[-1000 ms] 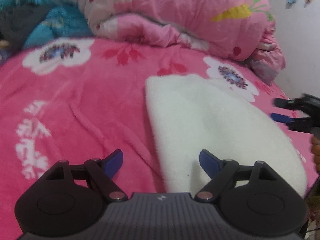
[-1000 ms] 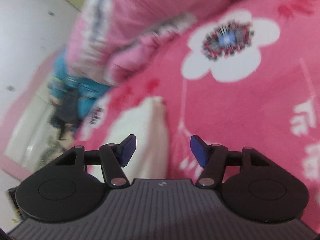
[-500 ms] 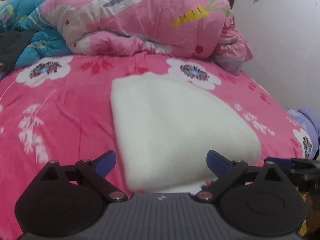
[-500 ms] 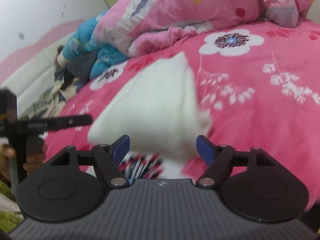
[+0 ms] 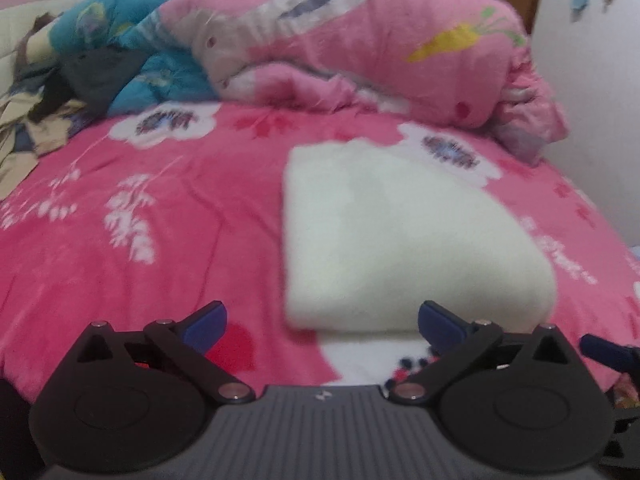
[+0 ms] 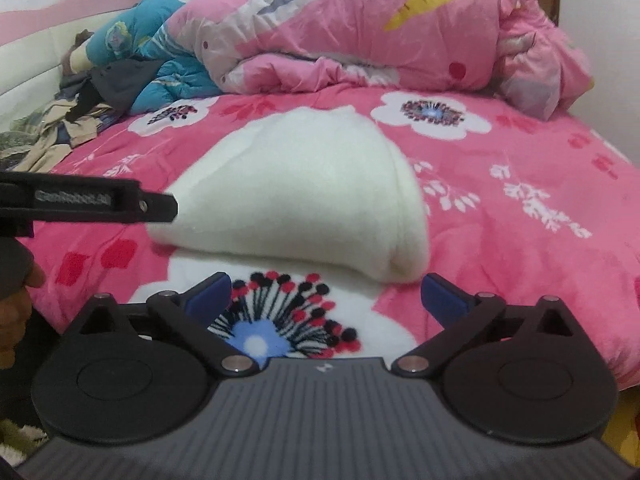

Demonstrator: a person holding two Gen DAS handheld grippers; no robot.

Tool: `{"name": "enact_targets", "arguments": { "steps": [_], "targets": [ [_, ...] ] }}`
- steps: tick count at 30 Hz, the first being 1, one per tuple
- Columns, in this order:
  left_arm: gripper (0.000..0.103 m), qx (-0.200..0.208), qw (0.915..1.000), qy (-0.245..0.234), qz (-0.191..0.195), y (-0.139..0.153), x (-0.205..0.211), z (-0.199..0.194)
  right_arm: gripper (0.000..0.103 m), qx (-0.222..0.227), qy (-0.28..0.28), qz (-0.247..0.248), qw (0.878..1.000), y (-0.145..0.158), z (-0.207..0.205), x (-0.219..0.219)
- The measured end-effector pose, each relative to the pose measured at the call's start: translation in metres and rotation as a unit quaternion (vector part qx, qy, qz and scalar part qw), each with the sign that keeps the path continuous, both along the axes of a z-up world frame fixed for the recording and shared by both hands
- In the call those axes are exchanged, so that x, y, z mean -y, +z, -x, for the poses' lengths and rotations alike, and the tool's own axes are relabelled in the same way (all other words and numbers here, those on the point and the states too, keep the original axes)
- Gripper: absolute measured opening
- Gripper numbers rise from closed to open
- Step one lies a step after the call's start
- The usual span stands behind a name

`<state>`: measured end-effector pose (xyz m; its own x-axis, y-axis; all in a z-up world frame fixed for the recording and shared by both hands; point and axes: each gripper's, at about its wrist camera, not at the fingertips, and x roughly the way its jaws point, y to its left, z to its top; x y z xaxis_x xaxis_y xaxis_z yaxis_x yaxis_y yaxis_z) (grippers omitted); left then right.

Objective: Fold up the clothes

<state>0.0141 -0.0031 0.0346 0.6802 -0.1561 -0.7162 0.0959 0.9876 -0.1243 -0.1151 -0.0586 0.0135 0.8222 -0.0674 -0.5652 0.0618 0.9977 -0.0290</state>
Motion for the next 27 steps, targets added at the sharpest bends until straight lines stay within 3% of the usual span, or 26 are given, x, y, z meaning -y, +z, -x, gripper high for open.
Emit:
{"name": "enact_targets", "arguments": {
  "steps": [5, 11, 18, 27],
  "targets": [
    [0.102, -0.041, 0.9992, -0.003, 0.003, -0.010, -0.005, -0.002, 0.102, -0.003, -0.025, 0.026, 0.999, -0.010, 0.005, -0.021],
    [0.102, -0.057, 0.9978, -0.006, -0.034, -0.019, 0.000, 0.000, 0.102, -0.046, -0.038, 0.014, 0.998, -0.021, -0.001, -0.028],
    [0.102, -0.042, 0.9977, -0.024, -0.048, -0.019, 0.012, 0.008, 0.102, -0.054, -0.058, 0.000, 0.997, -0.023, -0.002, -0.025],
    [0.102, -0.042, 0.9971, -0.009, -0.062, -0.017, 0.015, 0.009, 0.102, -0.062, -0.062, -0.009, 0.996, -0.027, -0.003, -0.024]
  ]
}}
